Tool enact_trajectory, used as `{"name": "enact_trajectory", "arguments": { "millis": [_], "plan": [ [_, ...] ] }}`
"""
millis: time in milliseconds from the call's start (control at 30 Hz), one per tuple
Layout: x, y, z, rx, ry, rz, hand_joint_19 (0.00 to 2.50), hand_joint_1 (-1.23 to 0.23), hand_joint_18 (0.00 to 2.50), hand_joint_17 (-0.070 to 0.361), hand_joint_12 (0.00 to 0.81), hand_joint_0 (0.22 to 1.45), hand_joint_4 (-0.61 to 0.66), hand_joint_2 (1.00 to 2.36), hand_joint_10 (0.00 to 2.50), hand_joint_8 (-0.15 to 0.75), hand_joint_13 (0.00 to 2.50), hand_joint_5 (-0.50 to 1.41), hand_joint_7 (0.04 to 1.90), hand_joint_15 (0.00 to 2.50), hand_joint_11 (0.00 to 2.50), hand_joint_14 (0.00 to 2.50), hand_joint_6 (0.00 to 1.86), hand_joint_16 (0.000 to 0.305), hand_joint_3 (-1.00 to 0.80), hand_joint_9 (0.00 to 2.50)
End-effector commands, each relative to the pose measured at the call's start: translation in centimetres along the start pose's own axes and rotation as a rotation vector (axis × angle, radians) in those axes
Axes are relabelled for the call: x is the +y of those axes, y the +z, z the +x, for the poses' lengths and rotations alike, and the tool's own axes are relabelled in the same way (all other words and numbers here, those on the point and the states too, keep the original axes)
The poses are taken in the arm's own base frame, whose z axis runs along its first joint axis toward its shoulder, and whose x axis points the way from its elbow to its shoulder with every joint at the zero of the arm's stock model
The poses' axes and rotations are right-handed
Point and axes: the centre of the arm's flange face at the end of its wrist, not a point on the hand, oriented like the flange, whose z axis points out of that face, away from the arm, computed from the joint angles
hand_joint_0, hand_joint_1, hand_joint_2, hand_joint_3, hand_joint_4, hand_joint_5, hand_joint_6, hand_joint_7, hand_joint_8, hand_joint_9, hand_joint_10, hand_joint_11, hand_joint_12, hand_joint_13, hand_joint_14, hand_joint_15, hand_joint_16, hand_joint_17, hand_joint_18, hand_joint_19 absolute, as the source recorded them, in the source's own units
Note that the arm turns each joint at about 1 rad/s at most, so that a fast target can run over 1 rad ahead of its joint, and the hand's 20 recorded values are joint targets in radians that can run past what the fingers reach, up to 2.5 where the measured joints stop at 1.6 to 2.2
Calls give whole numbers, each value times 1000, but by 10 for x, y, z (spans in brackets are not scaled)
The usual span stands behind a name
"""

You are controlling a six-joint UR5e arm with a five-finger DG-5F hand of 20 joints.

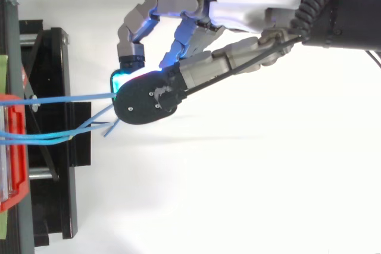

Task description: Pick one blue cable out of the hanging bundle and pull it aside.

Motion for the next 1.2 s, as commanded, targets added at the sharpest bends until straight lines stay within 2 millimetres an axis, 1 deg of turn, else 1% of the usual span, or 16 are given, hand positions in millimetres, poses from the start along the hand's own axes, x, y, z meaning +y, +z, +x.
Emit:
{"name": "enact_trajectory", "arguments": {
  "millis": [0,33,100,200,333,600,767,1000,1033,1167],
  "plan": [
    [1,-2,0,1,-2,10,436,-773,801,124,297,611,-26,1006,20,280,954,-69,1014,482,532,18,918,55,-50,1106],
    [1,-2,0,1,-2,13,436,-823,803,124,294,629,-43,1004,16,280,955,-75,1051,483,535,18,926,55,-8,1098],
    [-1,-2,0,2,-2,19,424,-834,807,124,290,634,-70,1003,16,277,967,-76,1090,498,540,21,928,55,17,1098],
    [-2,-2,0,-1,1,21,424,-845,831,126,289,636,-92,1000,16,268,984,-71,1071,499,526,19,934,56,45,1114],
    [-2,-2,0,2,1,22,416,-857,851,127,290,620,-107,1065,15,269,1008,-65,1076,500,521,19,933,57,37,1129],
    [-5,-3,0,3,0,36,410,-858,859,129,290,611,-107,1099,17,274,1019,-62,1097,511,521,19,931,57,43,1147],
    [-12,-3,1,8,13,52,409,-860,868,130,293,599,-111,1145,15,276,1026,-59,1107,511,521,21,930,58,33,1161],
    [-21,-3,2,7,86,72,406,-861,872,130,297,597,-115,1159,15,278,1041,-58,1108,521,513,19,930,58,32,1174],
    [-27,-2,3,8,100,81,405,-861,872,130,297,597,-114,1159,15,277,1042,-58,1101,524,517,19,930,58,32,1174],
    [-34,-2,5,19,107,96,405,-862,873,130,298,596,-117,1167,16,280,1043,-57,1099,524,523,19,930,58,29,1175]
  ]
}}
